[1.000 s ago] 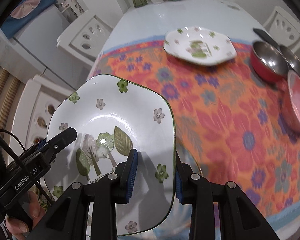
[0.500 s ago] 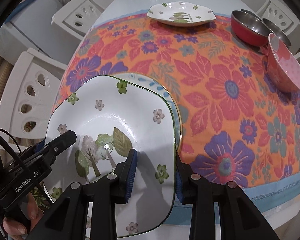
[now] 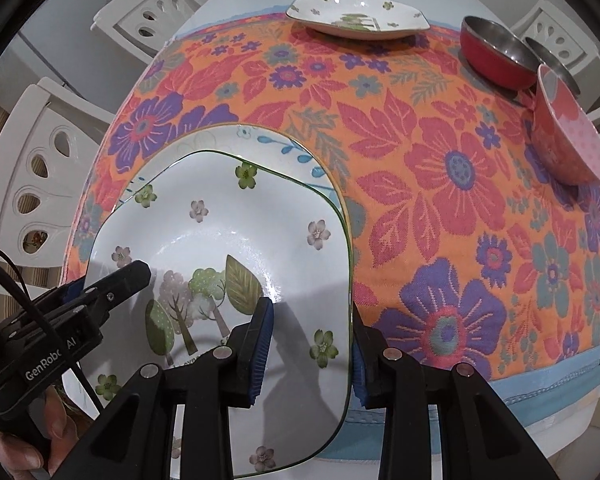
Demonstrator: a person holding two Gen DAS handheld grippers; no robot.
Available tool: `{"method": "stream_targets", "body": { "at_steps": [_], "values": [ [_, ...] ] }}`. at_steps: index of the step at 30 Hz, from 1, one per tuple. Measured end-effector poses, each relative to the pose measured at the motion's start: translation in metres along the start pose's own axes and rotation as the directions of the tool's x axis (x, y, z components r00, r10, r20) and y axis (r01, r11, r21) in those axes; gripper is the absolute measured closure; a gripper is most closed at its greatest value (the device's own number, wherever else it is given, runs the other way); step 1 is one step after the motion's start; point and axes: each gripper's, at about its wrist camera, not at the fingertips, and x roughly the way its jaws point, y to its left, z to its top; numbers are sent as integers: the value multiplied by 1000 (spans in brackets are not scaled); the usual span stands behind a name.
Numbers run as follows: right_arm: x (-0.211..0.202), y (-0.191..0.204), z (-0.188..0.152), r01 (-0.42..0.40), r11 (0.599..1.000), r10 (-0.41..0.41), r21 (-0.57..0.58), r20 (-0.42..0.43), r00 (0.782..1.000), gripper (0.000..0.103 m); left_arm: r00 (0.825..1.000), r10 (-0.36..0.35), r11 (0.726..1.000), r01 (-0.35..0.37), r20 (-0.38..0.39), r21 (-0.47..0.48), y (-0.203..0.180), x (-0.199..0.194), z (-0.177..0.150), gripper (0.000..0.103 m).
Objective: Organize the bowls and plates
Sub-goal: 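Lower the tree plate onto the Sunflower plate and open both grippers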
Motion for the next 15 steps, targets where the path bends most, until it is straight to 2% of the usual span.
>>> {"method": "stream_targets", "body": {
  "at_steps": [15],
  "values": [
    [12,-4,4,8,1000,-8,16,-39,999,70,1000,21,1000,-21,-17,20,-6,8,9,65]
  ]
}}
